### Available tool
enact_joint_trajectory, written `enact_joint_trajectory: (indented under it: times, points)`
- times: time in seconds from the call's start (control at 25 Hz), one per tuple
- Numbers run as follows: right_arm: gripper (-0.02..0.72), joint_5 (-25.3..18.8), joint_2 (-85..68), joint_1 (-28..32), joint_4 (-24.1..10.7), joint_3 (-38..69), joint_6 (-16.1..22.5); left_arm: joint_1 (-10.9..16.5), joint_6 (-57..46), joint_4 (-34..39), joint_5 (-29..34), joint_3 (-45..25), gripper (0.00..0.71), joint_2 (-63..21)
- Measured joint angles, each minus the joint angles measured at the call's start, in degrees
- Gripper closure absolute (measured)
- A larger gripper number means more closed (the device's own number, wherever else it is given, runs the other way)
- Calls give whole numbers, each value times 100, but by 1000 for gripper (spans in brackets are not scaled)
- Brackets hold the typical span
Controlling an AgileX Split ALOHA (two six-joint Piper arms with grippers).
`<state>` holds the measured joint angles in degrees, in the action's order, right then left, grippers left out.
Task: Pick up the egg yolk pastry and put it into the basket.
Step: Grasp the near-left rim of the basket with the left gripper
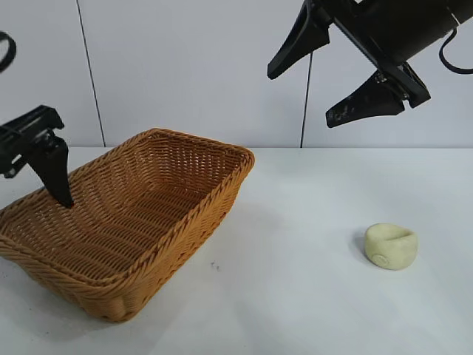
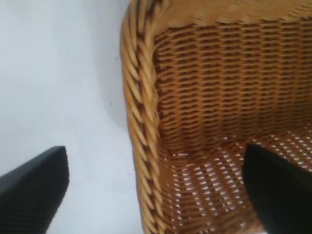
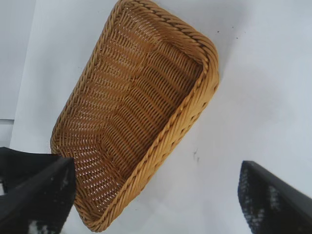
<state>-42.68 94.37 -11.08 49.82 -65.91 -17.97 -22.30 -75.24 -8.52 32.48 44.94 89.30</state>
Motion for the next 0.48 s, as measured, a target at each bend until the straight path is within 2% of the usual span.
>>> enact_joint_trajectory:
  times: [0.2,0.48]
  points:
    - [59,0,0,0,0,0,0,0,1,-152,-454,-11,18,635]
    - [59,0,0,0,-7,0,0,0,14,-300,-981,-195,18,742]
